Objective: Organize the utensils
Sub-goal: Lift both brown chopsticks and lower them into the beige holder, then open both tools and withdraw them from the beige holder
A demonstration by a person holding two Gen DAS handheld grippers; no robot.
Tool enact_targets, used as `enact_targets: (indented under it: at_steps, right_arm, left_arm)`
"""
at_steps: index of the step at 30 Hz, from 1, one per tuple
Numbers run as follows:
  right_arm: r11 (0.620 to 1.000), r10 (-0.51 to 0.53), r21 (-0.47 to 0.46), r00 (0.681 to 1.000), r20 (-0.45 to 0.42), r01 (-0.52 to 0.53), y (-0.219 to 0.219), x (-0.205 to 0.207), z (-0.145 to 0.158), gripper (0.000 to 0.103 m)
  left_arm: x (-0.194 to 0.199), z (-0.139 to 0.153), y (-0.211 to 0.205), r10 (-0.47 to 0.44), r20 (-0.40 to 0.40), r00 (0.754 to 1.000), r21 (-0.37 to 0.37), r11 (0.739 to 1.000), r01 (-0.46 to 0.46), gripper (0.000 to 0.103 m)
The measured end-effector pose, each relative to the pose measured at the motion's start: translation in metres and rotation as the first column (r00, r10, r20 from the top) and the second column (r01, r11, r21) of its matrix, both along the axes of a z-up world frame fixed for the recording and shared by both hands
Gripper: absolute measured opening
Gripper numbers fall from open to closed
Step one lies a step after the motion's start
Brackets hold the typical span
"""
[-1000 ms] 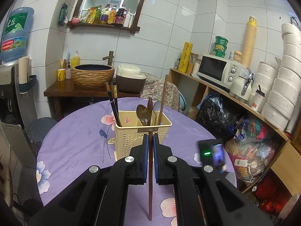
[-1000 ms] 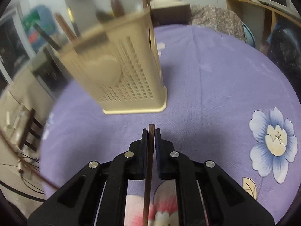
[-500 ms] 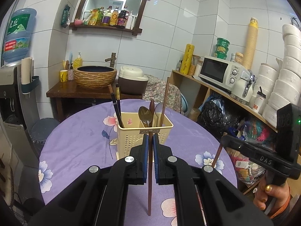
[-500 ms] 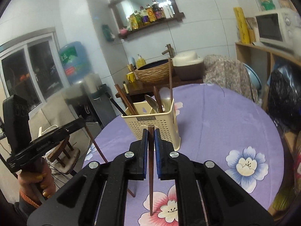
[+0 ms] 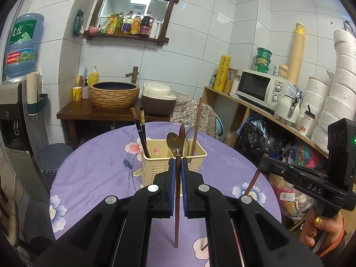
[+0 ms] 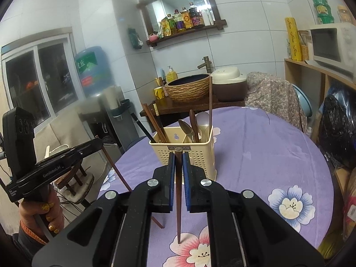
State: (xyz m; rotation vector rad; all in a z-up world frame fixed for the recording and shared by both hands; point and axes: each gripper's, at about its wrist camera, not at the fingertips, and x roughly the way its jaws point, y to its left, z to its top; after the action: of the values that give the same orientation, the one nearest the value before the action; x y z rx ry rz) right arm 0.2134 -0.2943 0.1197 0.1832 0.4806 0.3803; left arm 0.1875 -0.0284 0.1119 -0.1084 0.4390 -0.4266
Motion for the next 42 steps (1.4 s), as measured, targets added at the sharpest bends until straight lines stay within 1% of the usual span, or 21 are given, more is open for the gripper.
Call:
enact_targets:
  at_steps: [3, 7, 9, 10, 12, 15, 17, 19, 21, 23, 24, 26, 28, 30, 33, 35, 38, 40, 42]
  right_arm:
    - [1.000, 0.003, 0.001, 1.000, 0.011, -0.003, 0.002, 0.003, 0.008, 0.008]
    - [1.000, 0.014, -0.002, 1.000, 0.026, -0.014, 0.004, 0.014, 0.026, 0.008]
    - [1.000, 0.016, -0.013, 0.999, 0.050, -0.015, 0.006, 0.021, 0.046, 0.008]
    - [1.000, 0.017, -0.012, 0.998, 0.061, -0.016, 0.006, 0.024, 0.055, 0.008]
    - [1.000, 0.016, -0.011, 0.995, 0.097, -0.015, 0.007, 0.032, 0.080, 0.008]
    - [1.000, -0.003, 0.010, 0.989, 0.150, 0.001, 0.007, 0.047, 0.120, 0.008]
    - [1.000, -0.025, 0.023, 0.983, 0.182, 0.021, 0.008, 0.061, 0.146, 0.008]
    - [0.998, -0.057, 0.010, 0.973, 0.223, 0.056, 0.010, 0.070, 0.161, 0.008]
    - [0.995, -0.094, -0.015, 0.959, 0.269, 0.101, 0.014, 0.079, 0.167, 0.008]
    - [0.991, -0.112, -0.037, 0.951, 0.289, 0.128, 0.017, 0.088, 0.164, 0.008]
    - [0.988, -0.127, -0.046, 0.948, 0.293, 0.147, 0.018, 0.094, 0.157, 0.008]
    - [0.986, -0.140, -0.048, 0.950, 0.280, 0.160, 0.019, 0.105, 0.142, 0.008]
    - [0.985, -0.145, -0.059, 0.960, 0.240, 0.164, 0.020, 0.118, 0.119, 0.008]
    - [0.985, -0.137, -0.076, 0.972, 0.192, 0.154, 0.023, 0.127, 0.092, 0.008]
    - [0.986, -0.129, -0.088, 0.983, 0.134, 0.141, 0.025, 0.134, 0.061, 0.008]
    - [0.987, -0.126, -0.091, 0.987, 0.103, 0.135, 0.025, 0.137, 0.043, 0.008]
    - [0.986, -0.127, -0.096, 0.989, 0.072, 0.133, 0.024, 0.141, 0.022, 0.008]
    - [0.987, -0.126, -0.090, 0.991, 0.048, 0.130, 0.022, 0.145, 0.014, 0.008]
    - [0.988, -0.124, -0.092, 0.992, 0.036, 0.127, 0.021, 0.146, 0.009, 0.008]
  left_arm:
    - [0.002, 0.005, -0.001, -0.009, 0.001, 1.000, 0.001, 1.000, 0.009, 0.006]
    - [0.011, 0.024, 0.000, -0.025, 0.008, 1.000, -0.010, 1.000, 0.025, 0.006]
    - [0.015, 0.037, 0.000, -0.028, 0.025, 0.999, -0.008, 1.000, 0.028, 0.006]
    - [0.019, 0.050, -0.001, -0.028, 0.042, 0.999, -0.006, 1.000, 0.028, 0.006]
    - [0.024, 0.068, -0.002, -0.026, 0.069, 0.997, -0.003, 1.000, 0.026, 0.006]
    - [0.041, 0.106, -0.004, -0.016, 0.101, 0.995, -0.037, 0.999, 0.020, 0.006]
    - [0.049, 0.123, -0.009, 0.001, 0.128, 0.992, -0.036, 0.999, 0.004, 0.006]
    - [0.059, 0.137, -0.016, 0.032, 0.162, 0.986, -0.028, 0.999, -0.028, 0.006]
    - [0.070, 0.144, -0.023, 0.069, 0.191, 0.979, -0.007, 0.998, -0.069, 0.006]
    - [0.087, 0.142, -0.031, 0.100, 0.192, 0.976, 0.009, 0.995, -0.104, 0.006]
    - [0.096, 0.137, -0.036, 0.118, 0.186, 0.975, 0.021, 0.992, -0.124, 0.006]
    - [0.108, 0.125, -0.041, 0.127, 0.162, 0.978, 0.031, 0.991, -0.134, 0.006]
    - [0.118, 0.104, -0.045, 0.139, 0.137, 0.981, 0.058, 0.987, -0.148, 0.006]
    - [0.125, 0.078, -0.047, 0.134, 0.089, 0.987, 0.076, 0.987, -0.141, 0.006]
    - [0.131, 0.045, -0.046, 0.138, 0.042, 0.990, 0.113, 0.983, -0.142, 0.006]
    - [0.136, 0.028, -0.045, 0.136, -0.002, 0.991, 0.125, 0.983, -0.135, 0.006]
    - [0.139, 0.010, -0.044, 0.126, -0.042, 0.991, 0.144, 0.982, -0.119, 0.006]
    - [0.138, 0.004, -0.044, 0.126, -0.041, 0.991, 0.158, 0.980, -0.118, 0.006]
    - [0.135, 0.006, -0.043, 0.124, -0.035, 0.992, 0.155, 0.981, -0.117, 0.006]
